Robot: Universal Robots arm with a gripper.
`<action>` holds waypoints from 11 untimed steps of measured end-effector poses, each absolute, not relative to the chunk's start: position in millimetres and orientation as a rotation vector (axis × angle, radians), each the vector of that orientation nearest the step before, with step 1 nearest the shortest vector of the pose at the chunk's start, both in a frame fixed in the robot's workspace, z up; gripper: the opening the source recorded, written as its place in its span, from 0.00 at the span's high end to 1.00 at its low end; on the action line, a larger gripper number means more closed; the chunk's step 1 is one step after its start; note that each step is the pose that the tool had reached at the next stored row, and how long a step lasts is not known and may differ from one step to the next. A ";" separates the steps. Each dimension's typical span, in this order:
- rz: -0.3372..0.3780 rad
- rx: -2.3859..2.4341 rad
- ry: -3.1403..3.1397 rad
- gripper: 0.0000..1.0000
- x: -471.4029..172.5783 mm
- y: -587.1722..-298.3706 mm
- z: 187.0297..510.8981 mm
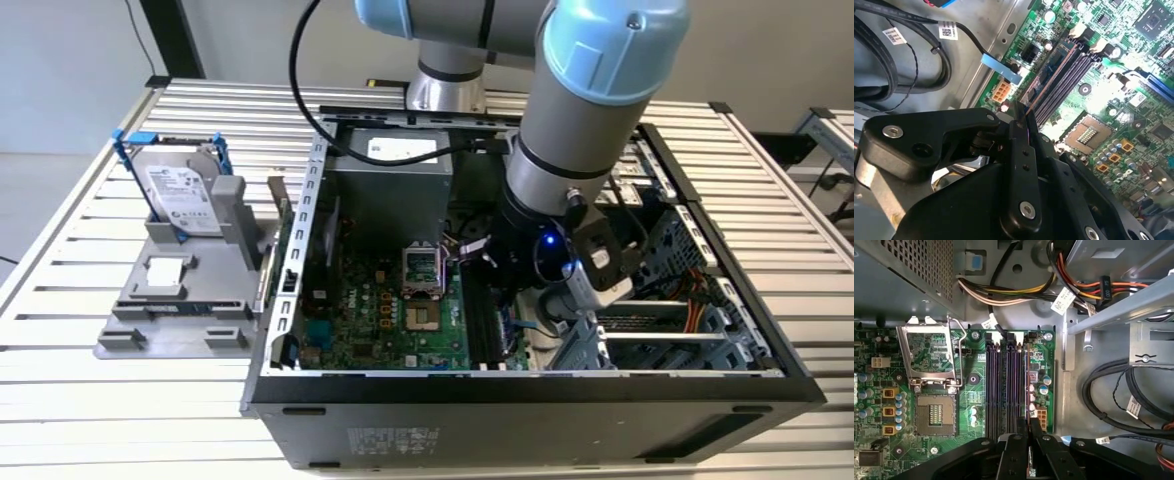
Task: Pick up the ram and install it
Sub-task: 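Insert the ram into the slot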
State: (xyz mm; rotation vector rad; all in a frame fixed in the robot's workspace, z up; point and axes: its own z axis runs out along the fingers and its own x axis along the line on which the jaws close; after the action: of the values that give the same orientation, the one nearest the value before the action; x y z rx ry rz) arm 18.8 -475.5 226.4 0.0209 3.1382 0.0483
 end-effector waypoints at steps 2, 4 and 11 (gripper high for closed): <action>0.048 0.021 3.138 1.00 18.2 -475.6 226.0; 0.049 0.021 3.138 1.00 17.6 -475.6 225.1; 0.048 0.021 3.139 1.00 16.9 -475.7 220.3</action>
State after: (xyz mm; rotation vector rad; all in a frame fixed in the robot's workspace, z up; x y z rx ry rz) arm 16.9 -475.7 220.3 0.0208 3.1389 0.0482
